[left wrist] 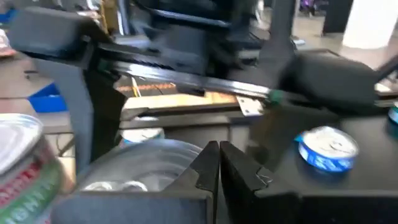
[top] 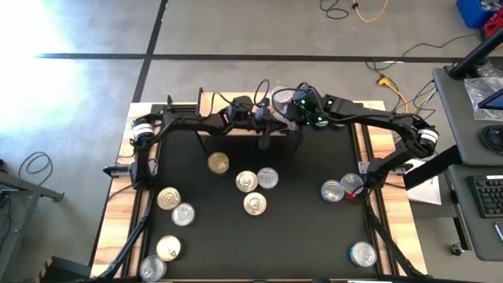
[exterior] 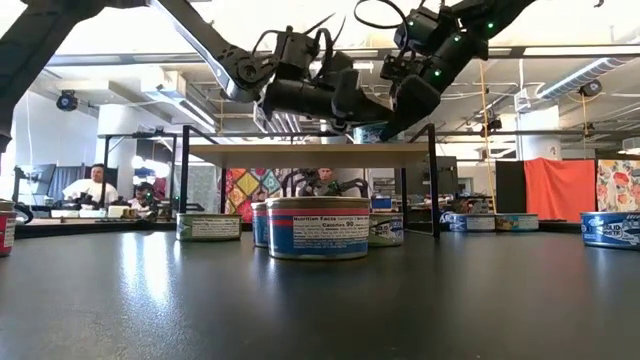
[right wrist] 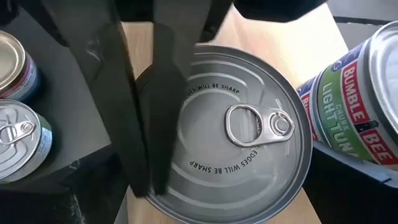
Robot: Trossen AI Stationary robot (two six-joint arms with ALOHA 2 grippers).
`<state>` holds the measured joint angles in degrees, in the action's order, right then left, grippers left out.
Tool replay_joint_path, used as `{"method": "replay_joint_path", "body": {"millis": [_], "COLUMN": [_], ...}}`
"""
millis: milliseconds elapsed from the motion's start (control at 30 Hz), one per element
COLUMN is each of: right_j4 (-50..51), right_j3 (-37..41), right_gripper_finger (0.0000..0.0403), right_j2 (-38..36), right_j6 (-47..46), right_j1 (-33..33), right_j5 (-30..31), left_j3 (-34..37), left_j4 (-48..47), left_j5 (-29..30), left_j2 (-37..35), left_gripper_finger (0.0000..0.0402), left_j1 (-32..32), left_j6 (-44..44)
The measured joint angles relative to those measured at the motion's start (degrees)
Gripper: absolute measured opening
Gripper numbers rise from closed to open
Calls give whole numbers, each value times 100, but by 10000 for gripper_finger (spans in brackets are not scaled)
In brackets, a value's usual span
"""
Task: Stack canned seafood by type on shelf
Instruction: Put the light blue tuna can on the shelf
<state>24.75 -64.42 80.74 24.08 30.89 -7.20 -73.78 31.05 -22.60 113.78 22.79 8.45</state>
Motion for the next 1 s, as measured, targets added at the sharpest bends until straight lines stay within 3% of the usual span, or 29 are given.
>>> {"method": "replay_joint_path", "body": {"millis": [333,633,800,1000], "right_j4": [89,136,152,146], "right_j3": [-9,-4,-2,-2], "right_gripper_finger": [400,400,400,400], "right_j2": [25,28,34,34], "right_j6": [-45,-92,-85,-94], "right_j1": [-27,-41,-43,-78], "right_j5": [-35,-97,-123,-70], "left_j3": [-248,-1519,-1887,-1784], "left_j4": [-859,-3271,-3379,-3386], "left_j5": [887,968,998,984], "left_j2": [0,-12,-10,51], "left_gripper_finger": [0,0,0,0], "left_j1": [2,2,-28,-35], "left_j6": [-13,419,481,488]}}
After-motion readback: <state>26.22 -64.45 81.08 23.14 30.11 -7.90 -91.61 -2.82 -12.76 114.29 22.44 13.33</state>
